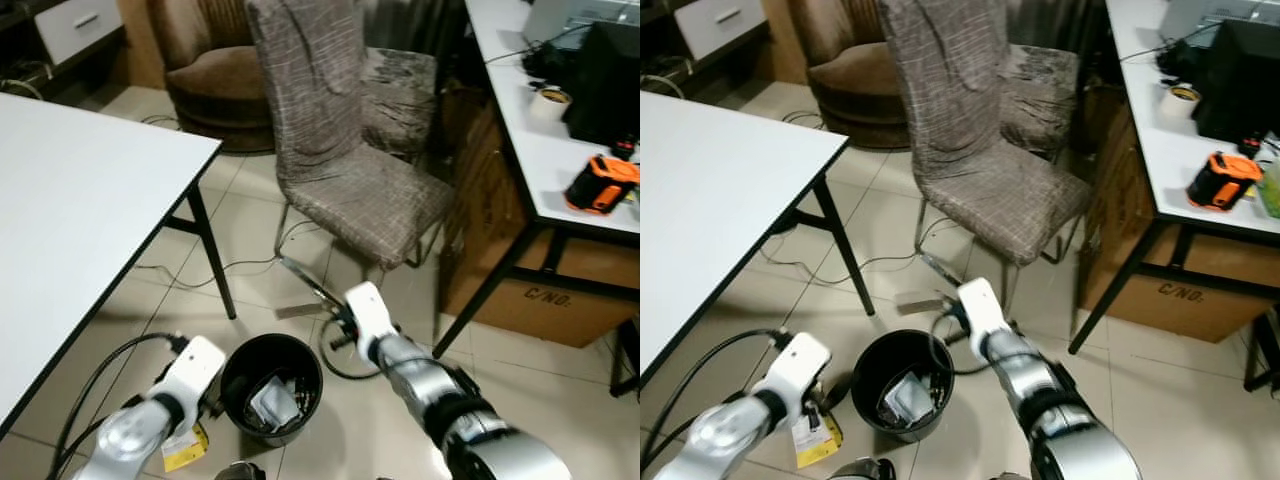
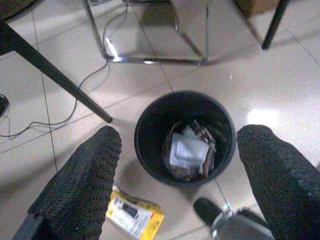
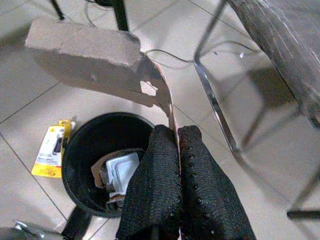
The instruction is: Picking trash to rubbish bin
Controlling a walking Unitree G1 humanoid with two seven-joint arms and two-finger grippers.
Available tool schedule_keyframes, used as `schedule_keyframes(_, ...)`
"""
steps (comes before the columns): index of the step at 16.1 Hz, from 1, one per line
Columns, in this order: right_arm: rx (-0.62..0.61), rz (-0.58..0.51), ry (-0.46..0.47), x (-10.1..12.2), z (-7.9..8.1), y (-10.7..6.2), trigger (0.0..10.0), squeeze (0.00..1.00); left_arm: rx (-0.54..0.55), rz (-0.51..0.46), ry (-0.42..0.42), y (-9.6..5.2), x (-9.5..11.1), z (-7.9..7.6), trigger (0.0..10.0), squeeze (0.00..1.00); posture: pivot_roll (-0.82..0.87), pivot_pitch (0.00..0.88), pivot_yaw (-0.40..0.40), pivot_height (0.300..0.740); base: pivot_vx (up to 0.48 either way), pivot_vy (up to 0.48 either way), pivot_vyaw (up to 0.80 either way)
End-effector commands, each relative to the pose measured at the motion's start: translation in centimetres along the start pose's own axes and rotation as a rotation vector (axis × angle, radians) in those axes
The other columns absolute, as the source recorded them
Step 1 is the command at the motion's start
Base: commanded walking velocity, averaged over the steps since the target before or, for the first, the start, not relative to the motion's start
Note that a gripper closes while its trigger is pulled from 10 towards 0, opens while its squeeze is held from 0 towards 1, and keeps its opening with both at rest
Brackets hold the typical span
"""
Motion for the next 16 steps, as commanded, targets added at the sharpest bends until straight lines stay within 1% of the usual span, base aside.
schedule_keyframes(1,0.032,0.030,-0.018,0.1,0.6,0.3,10.0,0.00,-0.037,0.003,0.024,-1.2,0.3,-0.4,10.0,0.00,0.12,0.156,-0.052,0.740,0.000,0.000,0.00)
schedule_keyframes(2,0.044,0.029,-0.030,0.4,0.8,0.4,10.0,0.00,-0.045,0.006,0.027,-1.6,0.3,-0.5,10.0,0.00,0.12,0.156,-0.052,0.740,0.000,0.000,0.00)
schedule_keyframes(3,0.066,0.022,-0.057,1.4,1.3,0.7,10.0,0.00,-0.058,0.018,0.040,-2.7,0.3,-0.6,10.0,0.00,0.14,0.168,-0.053,0.740,0.000,0.000,0.00)
schedule_keyframes(5,0.081,0.009,-0.064,2.3,1.7,0.9,10.0,0.00,-0.063,0.031,0.040,-3.5,0.3,-0.7,10.0,0.00,0.15,0.172,-0.056,0.740,0.000,0.000,0.00)
schedule_keyframes(7,0.110,-0.027,-0.069,3.4,2.3,1.1,10.0,0.00,-0.068,0.043,0.043,-3.8,0.2,-0.7,10.0,0.00,0.15,0.179,-0.056,0.740,0.000,0.000,0.00)
schedule_keyframes(10,0.149,-0.073,-0.025,4.5,3.0,1.3,10.0,0.00,-0.072,0.058,0.044,-4.2,0.3,-0.7,10.0,0.00,0.16,0.181,-0.054,0.740,0.000,0.000,0.00)
schedule_keyframes(11,0.179,-0.124,0.067,5.6,3.3,1.3,10.0,1.00,-0.068,0.058,0.046,-4.2,0.6,-0.6,10.0,0.00,0.16,0.180,-0.054,0.740,0.000,0.000,0.00)
schedule_keyframes(14,0.228,-0.140,0.091,5.8,4.0,1.2,10.0,1.00,-0.067,0.058,0.043,-4.2,0.9,-0.6,10.0,0.00,0.17,0.175,-0.054,0.740,0.000,0.000,0.00)
schedule_keyframes(16,0.235,-0.145,0.100,5.9,4.1,1.2,10.0,1.00,-0.068,0.059,0.043,-4.2,0.9,-0.7,10.0,0.00,0.17,0.173,-0.054,0.740,0.000,0.000,0.00)
Point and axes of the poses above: a point about 5 cm out from each wrist's last joint towards the gripper, its own y axis pointing out of the wrist towards the gripper, its own x axis along the axis of the wrist's last joint, z = x × y, the point moved 4 cm from there along y, pointing out of the wrist towards the gripper, and after that the axes turned 1 degree about y, right-handed, at the moved point
